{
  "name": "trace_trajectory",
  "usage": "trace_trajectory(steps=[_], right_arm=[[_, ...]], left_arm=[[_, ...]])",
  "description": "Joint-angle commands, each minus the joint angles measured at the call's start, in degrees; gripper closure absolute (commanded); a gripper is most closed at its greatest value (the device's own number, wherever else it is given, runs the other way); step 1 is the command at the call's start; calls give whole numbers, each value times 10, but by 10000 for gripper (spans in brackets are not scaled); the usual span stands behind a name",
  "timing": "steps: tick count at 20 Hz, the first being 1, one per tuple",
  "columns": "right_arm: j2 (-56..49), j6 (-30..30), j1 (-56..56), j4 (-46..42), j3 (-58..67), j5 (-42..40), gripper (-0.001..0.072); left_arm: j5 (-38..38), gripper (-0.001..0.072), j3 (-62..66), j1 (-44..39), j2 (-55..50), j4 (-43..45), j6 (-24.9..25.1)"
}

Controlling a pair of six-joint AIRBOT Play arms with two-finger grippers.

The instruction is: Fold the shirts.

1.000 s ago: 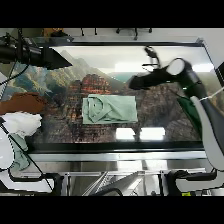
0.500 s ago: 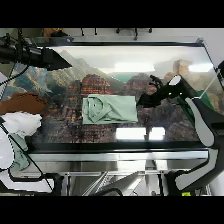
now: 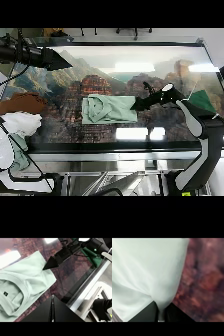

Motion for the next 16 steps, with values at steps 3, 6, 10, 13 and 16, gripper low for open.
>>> trace_trajectory(steps=[3, 6, 10, 13, 16], right_arm=[[82, -46, -19, 171, 80, 59, 692], [162, 5, -76, 169, 185, 34, 692], [212, 158, -207, 98, 261, -38, 692], [208, 214, -328, 49, 265, -41, 692], [195, 260, -421, -27, 265, -24, 693]], left_arm=[[-2, 693, 0, 0, 0, 1, -10], [-2, 693, 0, 0, 0, 1, -10], [-3, 693, 0, 0, 0, 0, -10], [-4, 692, 0, 0, 0, 1, -10], [-21, 693, 0, 0, 0, 1, -10]])
